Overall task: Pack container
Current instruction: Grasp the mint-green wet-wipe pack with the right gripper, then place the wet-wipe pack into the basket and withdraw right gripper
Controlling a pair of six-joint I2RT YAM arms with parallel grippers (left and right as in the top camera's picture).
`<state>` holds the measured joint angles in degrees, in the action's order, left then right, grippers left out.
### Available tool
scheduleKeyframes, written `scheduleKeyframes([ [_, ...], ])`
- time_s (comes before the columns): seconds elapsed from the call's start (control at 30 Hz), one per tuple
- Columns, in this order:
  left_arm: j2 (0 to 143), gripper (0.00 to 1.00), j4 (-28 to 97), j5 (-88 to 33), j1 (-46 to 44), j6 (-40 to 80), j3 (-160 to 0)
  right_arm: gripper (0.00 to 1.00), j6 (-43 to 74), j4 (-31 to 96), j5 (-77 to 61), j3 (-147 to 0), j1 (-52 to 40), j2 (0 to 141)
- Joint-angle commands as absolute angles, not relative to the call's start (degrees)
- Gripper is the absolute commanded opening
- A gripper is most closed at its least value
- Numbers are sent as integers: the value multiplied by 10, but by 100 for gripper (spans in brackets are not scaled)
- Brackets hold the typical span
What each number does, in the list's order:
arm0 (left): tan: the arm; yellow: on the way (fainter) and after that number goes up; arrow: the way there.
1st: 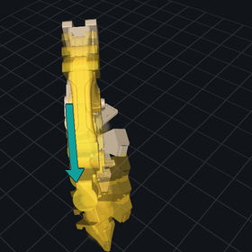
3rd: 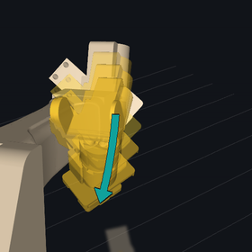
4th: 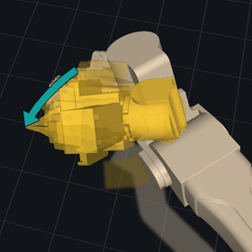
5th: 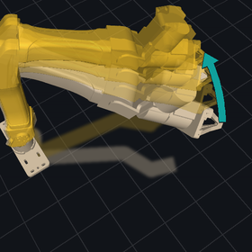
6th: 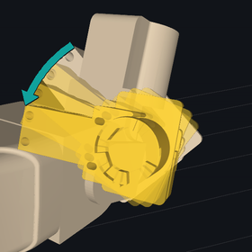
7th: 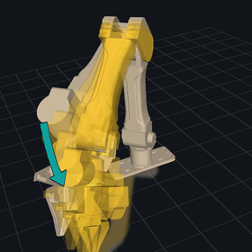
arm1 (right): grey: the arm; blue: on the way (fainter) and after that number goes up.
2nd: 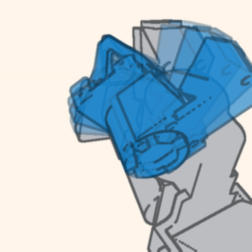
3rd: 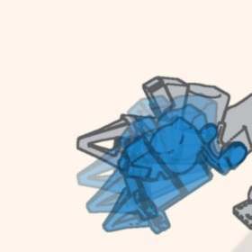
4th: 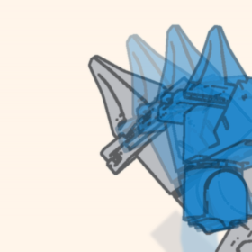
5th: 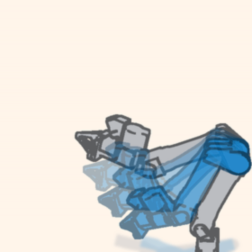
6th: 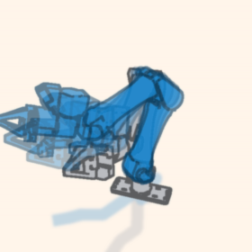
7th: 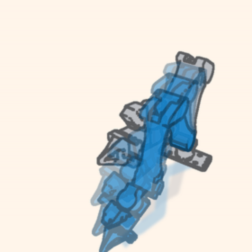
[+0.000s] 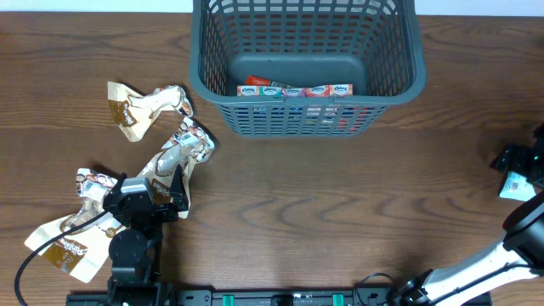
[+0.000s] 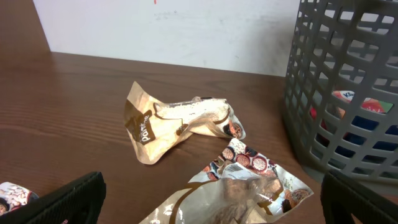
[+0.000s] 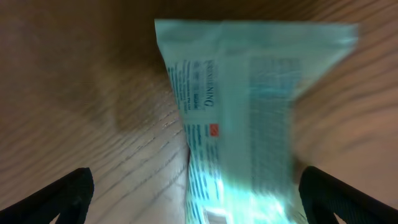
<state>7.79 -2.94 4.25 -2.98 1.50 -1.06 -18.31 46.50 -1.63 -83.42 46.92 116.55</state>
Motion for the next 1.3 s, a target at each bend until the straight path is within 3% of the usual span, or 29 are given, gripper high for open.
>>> scheduleKeyframes([
  [0.0, 79, 99, -31, 35, -26, 16, -3, 94, -193, 464, -20, -827, 473, 1195],
  [0.1, 79, 99, -31, 35, -26, 16, -3, 88, -193, 460, -20, -827, 473, 1208],
  [0.17, 79, 99, -31, 35, -26, 16, -3, 76, -191, 460, -26, -827, 472, 1213],
  [0.27, 79, 99, -31, 35, -26, 16, -3, 29, -191, 460, -49, -827, 472, 1213],
  [0.33, 79, 99, -31, 35, -26, 16, -3, 3, -191, 461, -62, -827, 472, 1213],
  [0.57, 79, 99, -31, 35, -26, 16, -3, 1, -176, 466, -122, -830, 449, 1190],
  [0.77, 79, 99, -31, 34, -26, 16, -3, 1, -179, 487, -149, -892, 369, 1115],
  [1.0, 79, 99, -31, 30, -26, 16, -3, 1, -214, 502, -150, -1064, 215, 1022],
  [1.27, 79, 99, -31, 30, -26, 16, -3, 1, -415, 538, -150, -1200, 4, 997],
])
